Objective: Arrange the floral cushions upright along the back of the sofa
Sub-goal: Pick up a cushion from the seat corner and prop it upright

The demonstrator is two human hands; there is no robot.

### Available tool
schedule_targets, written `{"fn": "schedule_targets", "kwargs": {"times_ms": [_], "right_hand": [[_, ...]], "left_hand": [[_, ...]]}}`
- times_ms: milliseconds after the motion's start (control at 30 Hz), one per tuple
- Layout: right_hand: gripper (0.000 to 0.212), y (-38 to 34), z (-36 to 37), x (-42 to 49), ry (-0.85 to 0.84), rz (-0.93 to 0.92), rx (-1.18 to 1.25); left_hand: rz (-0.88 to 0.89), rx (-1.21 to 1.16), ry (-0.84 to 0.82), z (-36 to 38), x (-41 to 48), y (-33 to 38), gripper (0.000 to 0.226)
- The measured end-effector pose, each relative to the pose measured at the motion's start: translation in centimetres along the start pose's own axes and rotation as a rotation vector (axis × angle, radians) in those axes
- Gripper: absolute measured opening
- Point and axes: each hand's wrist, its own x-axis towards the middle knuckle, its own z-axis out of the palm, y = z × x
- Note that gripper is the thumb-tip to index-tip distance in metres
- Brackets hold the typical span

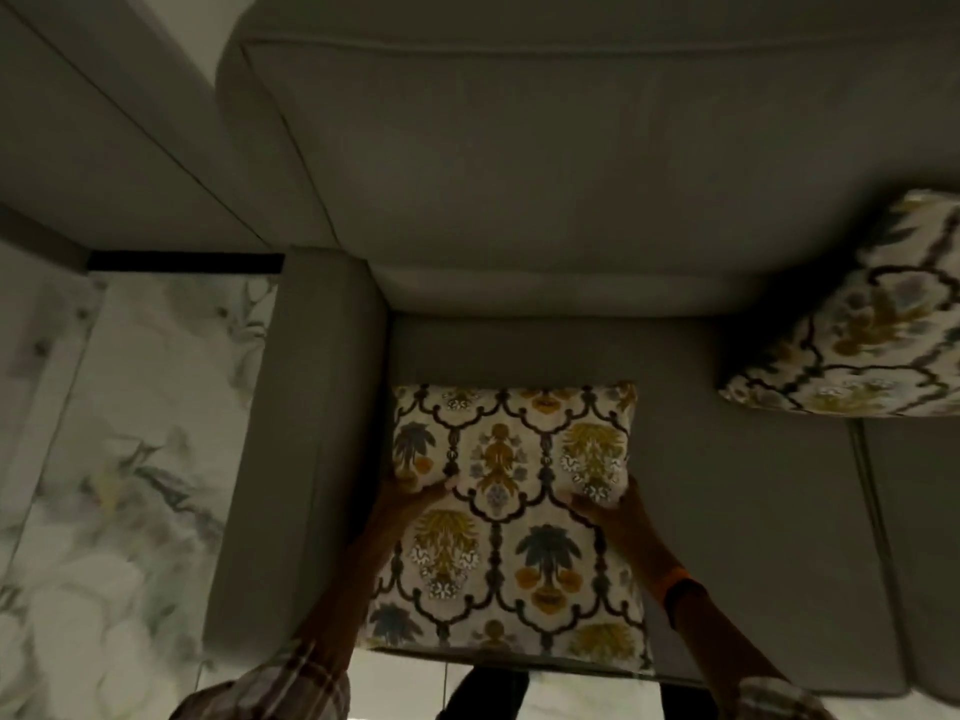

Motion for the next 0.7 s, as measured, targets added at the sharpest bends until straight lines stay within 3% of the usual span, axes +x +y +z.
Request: {"fn": "schedule_targets", "kwargs": {"times_ms": [33, 100, 200, 300, 433, 500, 567, 633, 700], "right_hand": [[0.084, -0.7, 0.0, 0.4, 0.013, -0.031, 0.006], [0.092, -3.3, 0.2, 0.5, 0.026, -0.097, 0.067], [0.091, -8.1, -0.5, 1.3, 0.04, -0.251, 0.071], [0.102, -12.3, -0.8, 2.9, 0.088, -0.399, 0.04], [0.097, -15.7, -0.3, 5.8, 0.112, -0.476, -0.01], [0.099, -16.3, 0.2, 6.9, 0.058, -0.475, -0.009], [0.102, -16.3, 0.6, 7.7, 0.029, -0.477, 0.011], [0.105, -16.6, 0.7, 7.9, 0.07, -0.466, 0.043], [0.104, -16.2, 0.9, 8.4, 0.12, -0.472, 0.061]], "left_hand": [[0.076, -0.039, -0.02, -0.3, 0.0, 0.9, 0.094], [0.257, -0.119, 0.012, -0.9, -0.4, 2.7, 0.08], [0.498, -0.119, 0.168, -1.7, -0.8, 7.2, 0.099], [0.665, -0.06, 0.25, -2.8, 0.5, 11.8, 0.104], [0.65, 0.076, 0.184, -4.2, 2.7, 14.3, 0.096], [0.599, 0.097, 0.126, -4.6, 3.5, 14.3, 0.123], [0.618, 0.076, 0.068, -4.6, 4.6, 13.8, 0.136], [0.625, 0.067, 0.084, -4.3, 4.2, 14.2, 0.124], [0.685, 0.078, 0.118, -4.2, 4.5, 14.0, 0.095]]}}
